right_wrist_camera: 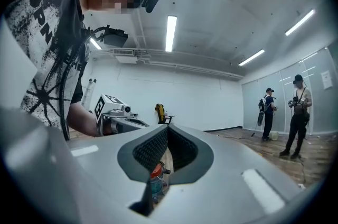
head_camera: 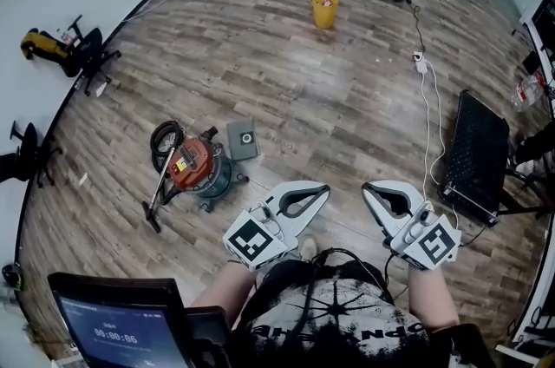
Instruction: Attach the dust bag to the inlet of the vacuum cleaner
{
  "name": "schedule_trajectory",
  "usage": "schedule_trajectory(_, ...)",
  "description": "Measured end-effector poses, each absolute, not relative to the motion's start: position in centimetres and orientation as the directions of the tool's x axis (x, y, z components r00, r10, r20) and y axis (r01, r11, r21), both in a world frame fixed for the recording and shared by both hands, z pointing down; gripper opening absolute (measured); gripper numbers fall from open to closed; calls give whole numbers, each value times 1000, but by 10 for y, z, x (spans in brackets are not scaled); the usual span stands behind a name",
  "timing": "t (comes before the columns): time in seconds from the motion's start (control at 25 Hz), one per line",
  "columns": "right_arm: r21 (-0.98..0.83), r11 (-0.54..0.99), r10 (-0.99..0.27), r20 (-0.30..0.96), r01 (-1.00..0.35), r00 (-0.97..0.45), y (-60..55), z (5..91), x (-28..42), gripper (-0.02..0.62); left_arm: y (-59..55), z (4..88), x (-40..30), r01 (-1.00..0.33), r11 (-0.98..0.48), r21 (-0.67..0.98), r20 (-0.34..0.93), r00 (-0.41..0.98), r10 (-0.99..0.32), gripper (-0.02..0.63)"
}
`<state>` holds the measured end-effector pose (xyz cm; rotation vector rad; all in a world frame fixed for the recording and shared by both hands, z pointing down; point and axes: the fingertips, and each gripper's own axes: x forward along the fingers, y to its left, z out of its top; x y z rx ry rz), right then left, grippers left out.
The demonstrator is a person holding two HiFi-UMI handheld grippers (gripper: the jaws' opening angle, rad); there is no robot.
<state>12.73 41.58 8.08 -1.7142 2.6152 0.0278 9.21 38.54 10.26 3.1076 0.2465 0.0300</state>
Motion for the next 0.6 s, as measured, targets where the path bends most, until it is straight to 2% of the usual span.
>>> schedule_trajectory(0.24,6,380,-925,11,-925,-380,384,89,146,8,352,114,102,148,-986,81,54,987,153,0)
schedule_trajectory(0.6,-13,407,-914,1,-913,-407,328,99,201,8,296,118,150,116,-992,45,47,992,118,-1)
